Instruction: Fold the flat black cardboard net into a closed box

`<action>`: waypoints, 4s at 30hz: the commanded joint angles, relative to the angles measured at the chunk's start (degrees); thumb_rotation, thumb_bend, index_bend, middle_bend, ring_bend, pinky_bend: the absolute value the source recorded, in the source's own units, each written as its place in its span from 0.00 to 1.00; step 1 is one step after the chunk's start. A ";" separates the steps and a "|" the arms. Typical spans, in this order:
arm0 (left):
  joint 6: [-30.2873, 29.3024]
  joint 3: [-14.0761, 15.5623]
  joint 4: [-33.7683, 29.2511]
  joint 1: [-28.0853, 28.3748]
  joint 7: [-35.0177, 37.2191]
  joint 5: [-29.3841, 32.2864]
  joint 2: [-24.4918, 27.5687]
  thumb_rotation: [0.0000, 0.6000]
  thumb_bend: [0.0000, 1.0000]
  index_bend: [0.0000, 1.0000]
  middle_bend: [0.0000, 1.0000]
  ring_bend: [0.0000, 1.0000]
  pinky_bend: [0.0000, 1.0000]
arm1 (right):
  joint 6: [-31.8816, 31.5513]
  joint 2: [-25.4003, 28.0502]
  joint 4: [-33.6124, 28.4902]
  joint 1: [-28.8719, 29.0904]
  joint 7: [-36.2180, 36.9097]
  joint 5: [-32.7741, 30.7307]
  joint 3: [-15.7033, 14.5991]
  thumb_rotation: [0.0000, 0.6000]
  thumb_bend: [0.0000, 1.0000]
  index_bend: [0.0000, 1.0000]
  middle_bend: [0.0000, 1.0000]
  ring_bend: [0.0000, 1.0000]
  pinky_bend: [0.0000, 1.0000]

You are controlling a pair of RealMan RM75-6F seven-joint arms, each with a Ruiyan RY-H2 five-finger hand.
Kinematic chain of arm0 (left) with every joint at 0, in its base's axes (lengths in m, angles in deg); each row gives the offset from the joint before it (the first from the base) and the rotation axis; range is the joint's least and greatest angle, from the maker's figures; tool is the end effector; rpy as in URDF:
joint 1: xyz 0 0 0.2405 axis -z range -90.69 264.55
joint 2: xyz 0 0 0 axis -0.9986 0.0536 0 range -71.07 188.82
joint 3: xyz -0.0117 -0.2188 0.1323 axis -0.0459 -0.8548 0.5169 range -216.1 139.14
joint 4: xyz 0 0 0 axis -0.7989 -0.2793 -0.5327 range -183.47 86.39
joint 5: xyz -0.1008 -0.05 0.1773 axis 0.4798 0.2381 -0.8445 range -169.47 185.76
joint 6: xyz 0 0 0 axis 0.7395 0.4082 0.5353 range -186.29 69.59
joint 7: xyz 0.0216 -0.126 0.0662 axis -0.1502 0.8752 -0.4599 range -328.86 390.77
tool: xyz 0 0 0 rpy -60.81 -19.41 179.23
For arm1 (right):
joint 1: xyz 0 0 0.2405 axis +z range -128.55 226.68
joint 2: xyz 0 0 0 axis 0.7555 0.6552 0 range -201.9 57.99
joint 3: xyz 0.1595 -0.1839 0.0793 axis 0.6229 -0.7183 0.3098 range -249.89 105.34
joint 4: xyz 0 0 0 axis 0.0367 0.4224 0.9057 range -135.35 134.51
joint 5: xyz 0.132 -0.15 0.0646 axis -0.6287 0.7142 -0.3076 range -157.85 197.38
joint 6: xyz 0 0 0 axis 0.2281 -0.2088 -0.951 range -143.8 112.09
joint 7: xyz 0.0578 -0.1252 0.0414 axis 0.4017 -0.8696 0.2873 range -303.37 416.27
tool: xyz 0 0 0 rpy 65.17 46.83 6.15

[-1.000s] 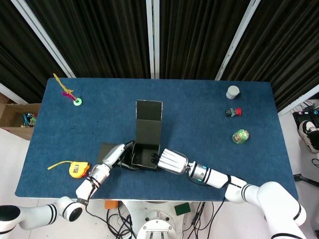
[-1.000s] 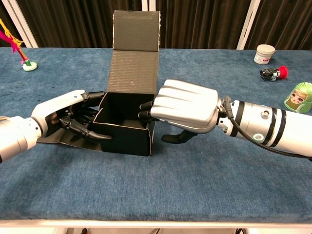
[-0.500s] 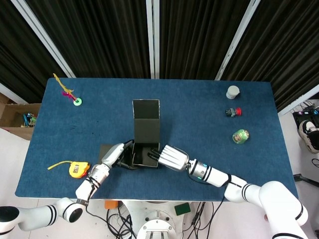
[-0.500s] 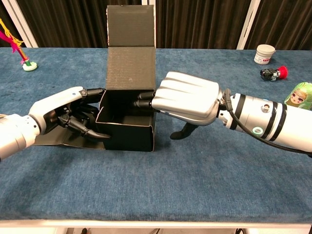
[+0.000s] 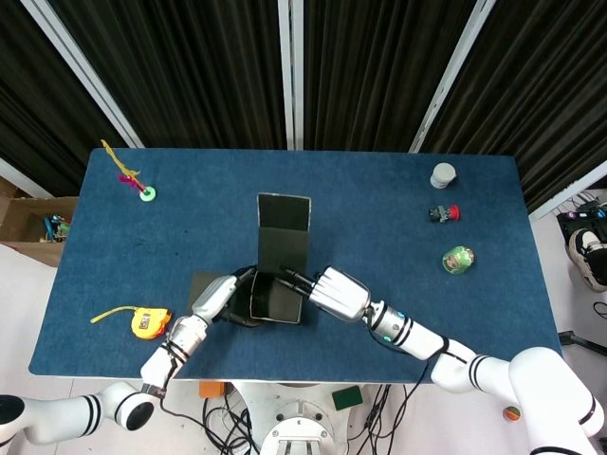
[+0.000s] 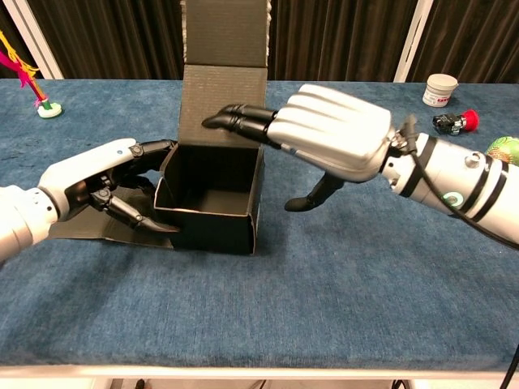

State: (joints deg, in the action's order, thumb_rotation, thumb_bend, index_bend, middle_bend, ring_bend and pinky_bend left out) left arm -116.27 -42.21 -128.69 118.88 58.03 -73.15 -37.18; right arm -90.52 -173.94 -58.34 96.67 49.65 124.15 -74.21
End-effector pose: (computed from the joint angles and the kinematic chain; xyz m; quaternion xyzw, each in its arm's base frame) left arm -0.1752 0.2724 -0.0627 -0.5918 -0.6189 -0.4761 0.2001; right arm -0.1103 -0.3087 -0.0618 0.8237 -0.0472 0.4872 0.2863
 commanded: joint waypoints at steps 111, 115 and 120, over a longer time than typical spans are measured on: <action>-29.97 -0.15 7.09 -1.61 -17.32 -24.97 4.00 1.00 0.18 0.33 0.35 0.70 1.00 | 27.15 0.61 -36.74 -16.17 29.17 -41.95 21.23 1.00 0.30 0.39 0.46 0.77 1.00; -29.57 0.66 8.24 -0.53 -18.24 -26.28 3.68 1.00 0.17 0.33 0.35 0.70 1.00 | 26.32 -0.42 -35.13 -15.45 28.18 -40.92 20.44 1.00 0.30 0.39 0.46 0.77 1.00; -29.16 1.43 9.20 0.39 -19.57 -27.26 3.84 1.00 0.17 0.30 0.31 0.70 1.00 | 25.85 -1.65 -33.07 -14.76 27.19 -40.19 19.32 1.00 0.30 0.39 0.46 0.77 1.00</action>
State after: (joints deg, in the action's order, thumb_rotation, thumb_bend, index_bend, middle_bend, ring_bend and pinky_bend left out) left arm -145.55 -40.91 -119.57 119.12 38.63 -100.29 -33.41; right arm -64.57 -175.34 -91.69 81.72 77.03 83.78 -54.64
